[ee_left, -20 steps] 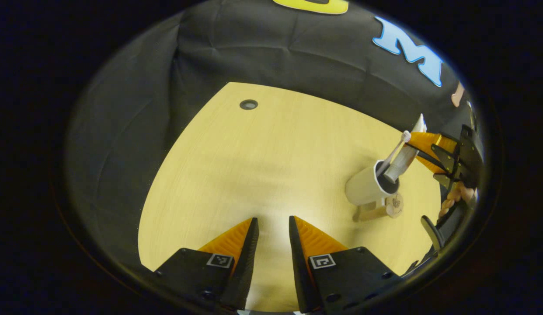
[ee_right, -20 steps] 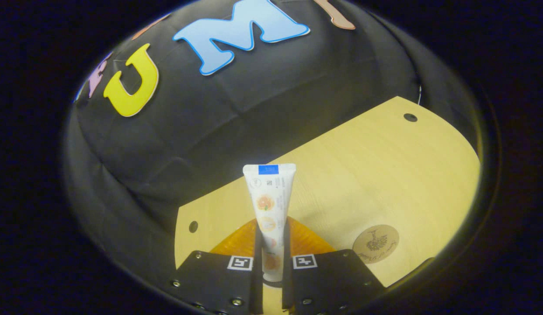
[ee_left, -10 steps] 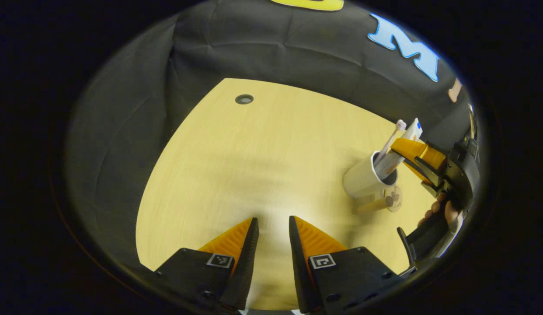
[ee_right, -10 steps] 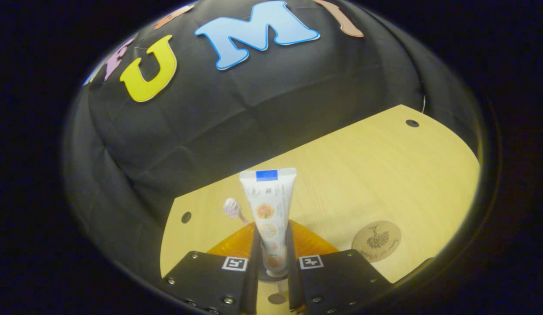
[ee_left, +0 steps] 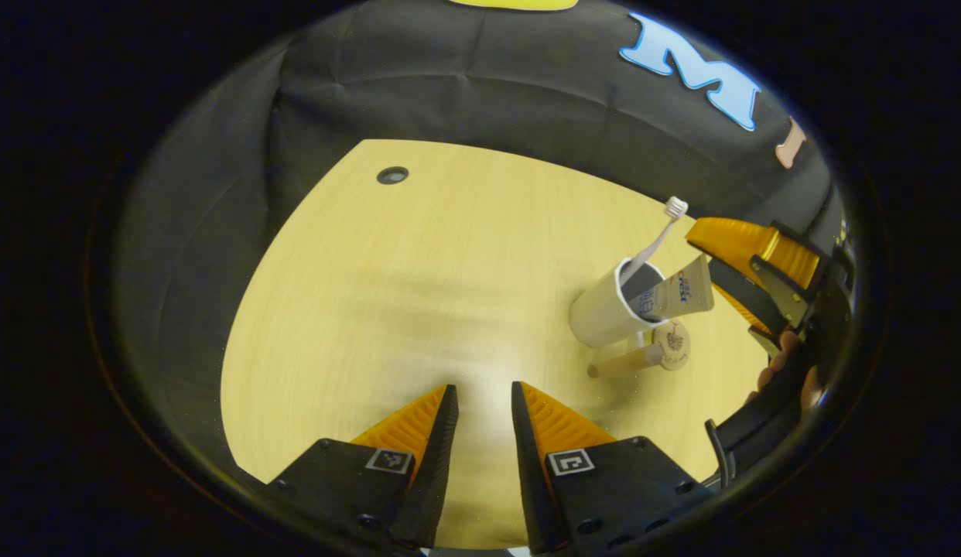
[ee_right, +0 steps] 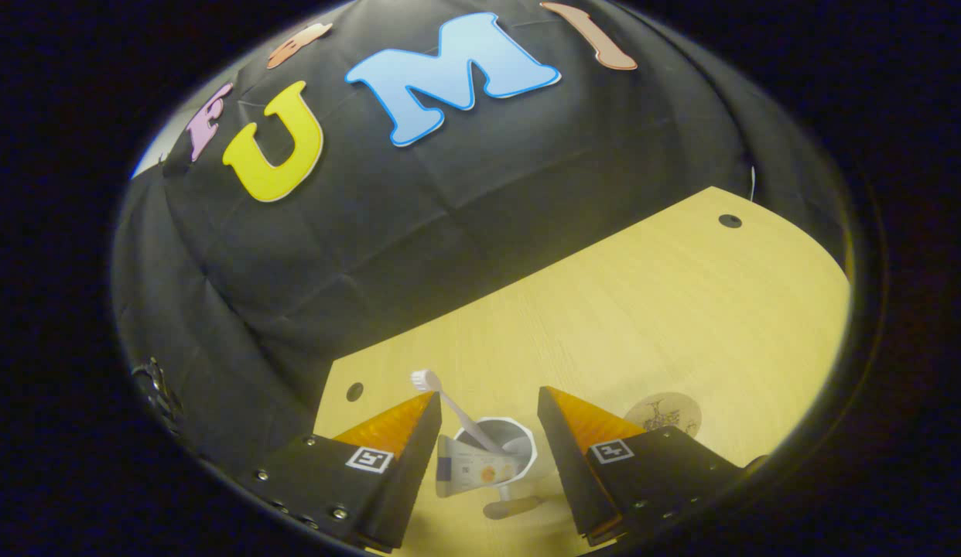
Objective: Put the toothbrush and toothpaste on the desktop into the cup, then pick up the cup and place it on the coaster on the desktop.
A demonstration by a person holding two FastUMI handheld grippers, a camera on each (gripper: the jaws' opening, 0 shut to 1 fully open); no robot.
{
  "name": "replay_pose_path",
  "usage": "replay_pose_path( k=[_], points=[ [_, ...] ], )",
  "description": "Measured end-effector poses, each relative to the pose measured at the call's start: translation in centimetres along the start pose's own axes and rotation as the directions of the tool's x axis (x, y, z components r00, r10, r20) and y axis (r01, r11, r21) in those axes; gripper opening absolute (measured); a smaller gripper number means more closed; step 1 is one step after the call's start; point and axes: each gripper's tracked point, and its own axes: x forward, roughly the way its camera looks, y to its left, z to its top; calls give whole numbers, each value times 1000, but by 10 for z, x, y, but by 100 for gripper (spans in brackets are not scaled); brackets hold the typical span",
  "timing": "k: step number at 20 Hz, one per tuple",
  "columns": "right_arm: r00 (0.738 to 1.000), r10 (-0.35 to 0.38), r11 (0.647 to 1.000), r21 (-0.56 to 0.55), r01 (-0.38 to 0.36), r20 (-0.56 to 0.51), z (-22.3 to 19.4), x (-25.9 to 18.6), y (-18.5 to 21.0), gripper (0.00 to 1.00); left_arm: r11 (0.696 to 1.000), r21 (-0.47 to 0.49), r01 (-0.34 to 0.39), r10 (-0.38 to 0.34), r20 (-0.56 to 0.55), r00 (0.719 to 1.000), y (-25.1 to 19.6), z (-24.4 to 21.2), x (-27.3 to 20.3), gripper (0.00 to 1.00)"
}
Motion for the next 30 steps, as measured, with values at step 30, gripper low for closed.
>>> replay_pose_path(
  k=[30],
  points=[
    [954, -276, 948, 193, 252, 114, 66, -81, -216, 77, 965, 249, 87, -39, -190, 981, -142, -1, 90, 51]
  ],
)
